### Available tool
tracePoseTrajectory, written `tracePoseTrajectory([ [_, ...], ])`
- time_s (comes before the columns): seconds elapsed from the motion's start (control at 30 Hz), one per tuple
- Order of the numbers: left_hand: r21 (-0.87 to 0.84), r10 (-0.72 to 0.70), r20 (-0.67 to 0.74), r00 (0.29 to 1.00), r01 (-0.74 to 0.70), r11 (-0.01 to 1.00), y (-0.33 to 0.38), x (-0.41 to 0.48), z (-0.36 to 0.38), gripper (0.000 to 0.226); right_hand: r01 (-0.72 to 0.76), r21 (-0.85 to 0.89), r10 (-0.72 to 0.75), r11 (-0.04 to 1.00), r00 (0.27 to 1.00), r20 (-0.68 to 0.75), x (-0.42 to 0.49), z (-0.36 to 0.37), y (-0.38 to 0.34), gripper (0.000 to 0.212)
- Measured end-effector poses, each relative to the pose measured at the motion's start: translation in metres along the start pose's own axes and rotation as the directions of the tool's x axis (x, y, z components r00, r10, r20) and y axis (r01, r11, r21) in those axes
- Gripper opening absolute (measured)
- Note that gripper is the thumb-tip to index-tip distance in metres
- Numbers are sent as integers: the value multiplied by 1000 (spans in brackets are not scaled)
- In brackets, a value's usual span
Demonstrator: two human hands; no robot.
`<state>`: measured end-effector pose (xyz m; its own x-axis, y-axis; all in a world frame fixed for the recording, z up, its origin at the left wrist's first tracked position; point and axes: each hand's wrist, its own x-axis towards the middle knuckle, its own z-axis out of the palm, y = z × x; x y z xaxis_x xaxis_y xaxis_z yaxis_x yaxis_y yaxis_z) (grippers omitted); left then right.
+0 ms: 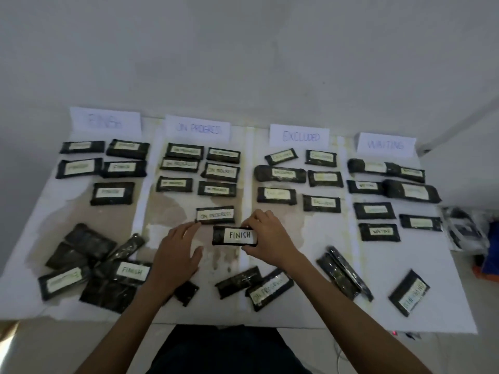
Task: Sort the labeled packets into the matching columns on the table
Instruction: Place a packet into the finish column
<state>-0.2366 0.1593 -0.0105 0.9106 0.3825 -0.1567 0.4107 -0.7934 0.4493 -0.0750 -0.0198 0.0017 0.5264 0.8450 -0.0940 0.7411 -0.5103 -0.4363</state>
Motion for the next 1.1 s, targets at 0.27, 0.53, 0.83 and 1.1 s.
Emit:
tracePoseTrajectory([
  [0.27,-59,-174,-58,983,171,984,-98,-20,-37,51,75,-6,-74,997,993,90,76,36,-89,47],
  [0.53,-124,-403,-133,906,388,913,-196,-34,-77,50,129,33,-133,991,980,149,172,91,-185,49],
  [0.83,-159,-478,-138,867,457,875,-274,-15,-99,51,136,44,-142,990,976,164,292,161,-275,50],
  [1.1,-243,-537,-87,839,505,829,-308,-10,-80,58,221,-52,-208,974,959,190,345,212,-299,50],
])
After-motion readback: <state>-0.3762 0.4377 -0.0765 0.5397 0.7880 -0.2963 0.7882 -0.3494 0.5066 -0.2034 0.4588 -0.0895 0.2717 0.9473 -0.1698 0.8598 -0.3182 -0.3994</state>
